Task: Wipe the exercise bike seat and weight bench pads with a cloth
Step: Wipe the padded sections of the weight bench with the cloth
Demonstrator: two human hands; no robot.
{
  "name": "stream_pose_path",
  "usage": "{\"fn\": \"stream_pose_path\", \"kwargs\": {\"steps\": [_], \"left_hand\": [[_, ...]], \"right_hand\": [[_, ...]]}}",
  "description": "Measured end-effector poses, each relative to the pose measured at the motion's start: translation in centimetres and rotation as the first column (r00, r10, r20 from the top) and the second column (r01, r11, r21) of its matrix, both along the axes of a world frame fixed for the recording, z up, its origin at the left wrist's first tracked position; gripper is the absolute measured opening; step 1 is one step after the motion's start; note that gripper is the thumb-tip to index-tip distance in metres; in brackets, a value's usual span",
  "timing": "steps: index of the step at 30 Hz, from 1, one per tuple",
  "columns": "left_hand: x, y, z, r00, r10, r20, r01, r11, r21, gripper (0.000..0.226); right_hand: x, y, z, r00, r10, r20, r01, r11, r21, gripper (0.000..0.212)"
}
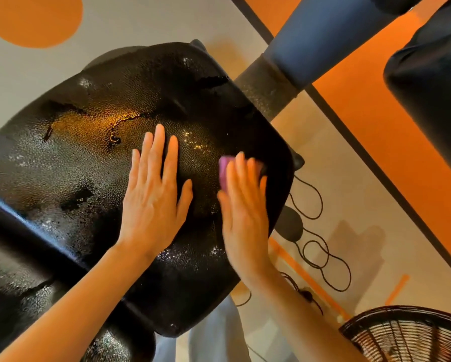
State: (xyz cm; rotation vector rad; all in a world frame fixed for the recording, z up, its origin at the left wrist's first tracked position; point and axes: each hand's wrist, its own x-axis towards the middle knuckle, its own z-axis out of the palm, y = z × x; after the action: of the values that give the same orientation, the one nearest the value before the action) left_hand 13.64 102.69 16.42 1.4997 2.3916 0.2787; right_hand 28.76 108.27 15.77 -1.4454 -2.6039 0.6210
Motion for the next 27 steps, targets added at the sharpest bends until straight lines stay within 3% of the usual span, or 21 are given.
{"fn": "stream_pose_path", "kwargs": {"steps": [2,7,9,11,13,17,19,20,24,25,27], "left_hand": [[0.0,0.0,0.0,1.000,0.001,0.003,-0.001,1.000,0.000,0.068],[-0.1,-0.1,-0.3,1.000,-0.003,-0.008,0.003,1.000,0.012,0.068],[-0.1,-0.1,-0.3,1.000,-0.001,-0.010,0.001,1.000,0.016,0.068],[-0.1,0.0,-0.2,1.000,0.005,-0.002,-0.004,1.000,0.023,0.068],[0.0,0.0,-0.2,1.000,0.006,0.006,-0.006,1.000,0.028,0.068],[-0.1,-0.1,-0.3,1.000,0.007,-0.012,-0.006,1.000,0.023,0.068],[-0.1,0.0,-0.3,1.000,0.001,-0.013,-0.001,1.000,0.027,0.068],[-0.1,0.0,-0.3,1.000,-0.001,-0.011,0.002,1.000,0.029,0.068],[-0.2,-0.1,-0.1,1.000,-0.003,0.009,0.002,1.000,0.027,0.068],[-0.1,0.0,-0.1,1.000,-0.003,0.008,0.003,1.000,0.029,0.068],[-0.1,-0.1,-0.2,1.000,0.001,0.000,-0.001,0.999,0.033,0.067]], "right_hand": [[0.5,0.7,-0.2,0.997,0.082,-0.001,-0.082,0.997,-0.004,0.051],[-5.5,12.3,-2.0,0.969,-0.245,0.017,0.244,0.969,0.040,0.054],[-4.7,7.8,-1.8,0.983,-0.184,0.004,0.184,0.981,0.053,0.051],[-2.2,0.9,-0.5,0.999,-0.008,0.034,0.006,0.999,0.039,0.051],[-0.9,-0.1,-0.3,0.993,0.111,0.050,-0.112,0.993,0.024,0.052],[-6.6,10.8,-1.7,0.993,-0.109,0.041,0.104,0.990,0.100,0.054],[-7.6,11.2,-2.1,0.984,-0.175,0.033,0.172,0.982,0.081,0.054],[-7.0,9.1,-2.0,0.987,-0.161,0.013,0.160,0.985,0.066,0.052],[-1.9,0.9,-0.1,0.990,0.140,0.030,-0.140,0.990,0.008,0.052],[-2.3,2.6,-0.4,0.989,0.149,0.022,-0.149,0.989,0.020,0.052],[-5.5,8.5,-1.2,0.999,0.003,0.033,-0.005,0.998,0.061,0.052]]}}
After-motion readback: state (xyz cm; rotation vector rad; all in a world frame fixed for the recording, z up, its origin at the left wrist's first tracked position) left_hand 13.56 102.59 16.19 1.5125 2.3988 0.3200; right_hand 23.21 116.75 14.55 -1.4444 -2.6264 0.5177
